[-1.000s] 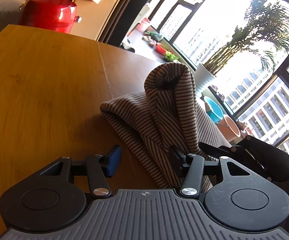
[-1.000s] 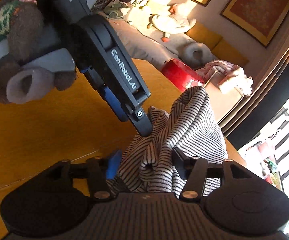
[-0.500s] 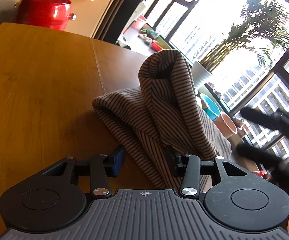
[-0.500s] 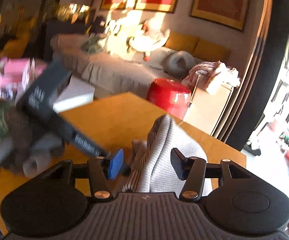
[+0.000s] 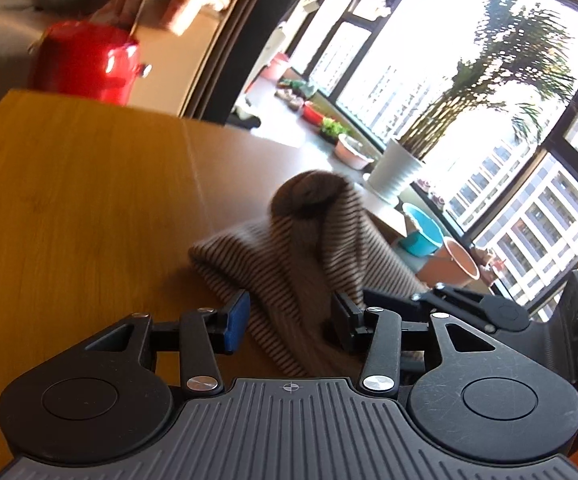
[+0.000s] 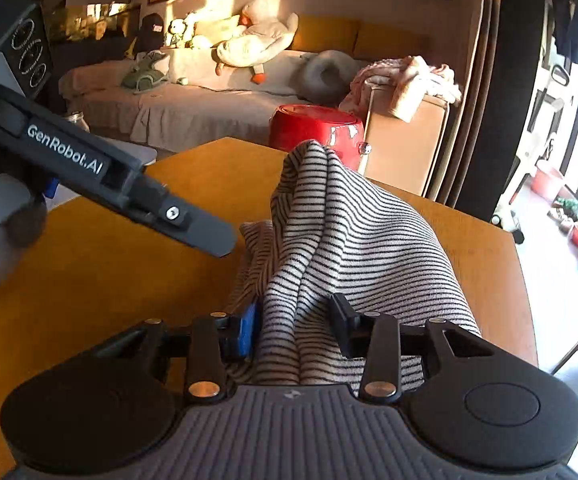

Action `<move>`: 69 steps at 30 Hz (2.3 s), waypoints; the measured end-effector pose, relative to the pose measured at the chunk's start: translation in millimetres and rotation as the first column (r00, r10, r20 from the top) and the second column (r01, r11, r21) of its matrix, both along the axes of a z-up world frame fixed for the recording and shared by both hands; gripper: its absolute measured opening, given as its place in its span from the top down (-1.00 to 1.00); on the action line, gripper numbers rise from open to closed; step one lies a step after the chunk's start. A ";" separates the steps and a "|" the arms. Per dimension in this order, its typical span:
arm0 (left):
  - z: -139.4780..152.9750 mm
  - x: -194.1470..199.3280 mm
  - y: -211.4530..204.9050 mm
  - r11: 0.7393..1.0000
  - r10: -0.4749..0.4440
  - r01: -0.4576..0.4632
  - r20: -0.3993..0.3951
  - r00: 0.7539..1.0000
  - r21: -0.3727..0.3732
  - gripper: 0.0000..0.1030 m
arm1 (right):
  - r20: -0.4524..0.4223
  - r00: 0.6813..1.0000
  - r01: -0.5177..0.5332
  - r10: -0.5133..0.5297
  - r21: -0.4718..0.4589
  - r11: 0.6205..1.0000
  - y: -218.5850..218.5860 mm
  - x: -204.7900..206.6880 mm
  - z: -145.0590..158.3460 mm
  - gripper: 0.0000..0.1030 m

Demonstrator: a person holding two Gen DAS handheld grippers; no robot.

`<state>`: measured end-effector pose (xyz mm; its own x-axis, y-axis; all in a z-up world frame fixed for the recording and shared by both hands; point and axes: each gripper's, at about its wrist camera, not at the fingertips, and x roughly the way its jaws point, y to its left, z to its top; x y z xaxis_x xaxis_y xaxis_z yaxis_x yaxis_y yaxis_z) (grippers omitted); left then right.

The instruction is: Fold clothes

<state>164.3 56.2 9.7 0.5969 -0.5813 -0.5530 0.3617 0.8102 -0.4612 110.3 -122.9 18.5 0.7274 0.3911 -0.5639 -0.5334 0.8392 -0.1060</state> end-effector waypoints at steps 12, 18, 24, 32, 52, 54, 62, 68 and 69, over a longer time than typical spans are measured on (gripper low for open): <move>21.9 37.9 -56.5 0.994 -0.082 0.086 0.052 0.995 -0.074 0.01 | 0.066 0.997 -0.033 0.034 -0.023 0.999 -0.5 -10.6 -9.9 0.17; -16.4 72.7 -45.7 0.999 -0.011 0.009 -0.038 0.999 -0.049 0.51 | 0.057 0.994 -0.094 0.091 0.052 0.994 -39.8 -19.0 20.4 -0.13; -18.9 65.4 -25.5 0.995 -0.004 0.000 -0.034 0.999 -0.103 0.52 | 0.015 0.995 0.097 -0.101 0.158 0.983 -83.8 14.1 28.5 -0.12; 27.4 34.5 -19.1 0.996 -0.013 0.022 0.103 0.995 -0.088 0.12 | -0.023 0.975 0.223 -0.222 0.052 0.973 -64.8 9.7 -19.8 -0.07; -17.3 69.5 1.9 0.991 0.006 -0.004 0.018 1.000 -0.135 0.56 | -0.098 0.973 0.223 -0.210 0.156 0.962 -49.0 2.0 -3.3 -0.45; -18.1 68.5 7.8 0.990 0.009 -0.006 0.019 1.000 -0.144 0.61 | -0.135 0.963 0.251 -0.233 0.144 0.957 -43.5 6.6 -16.9 -0.45; -16.6 64.5 27.6 0.986 0.033 -0.027 0.033 0.999 -0.167 0.62 | -0.137 0.958 0.271 -0.252 0.139 0.953 -24.9 2.5 -24.3 -0.45; -5.7 48.7 38.7 0.983 0.056 -0.047 0.047 0.997 -0.178 0.36 | -0.135 0.953 0.285 -0.270 0.110 0.952 -16.9 1.2 -21.8 -0.48; -2.6 44.4 39.6 0.983 0.059 -0.049 0.051 0.997 -0.176 0.31 | -0.134 0.952 0.289 -0.275 0.107 0.951 -16.5 0.8 -21.8 -0.49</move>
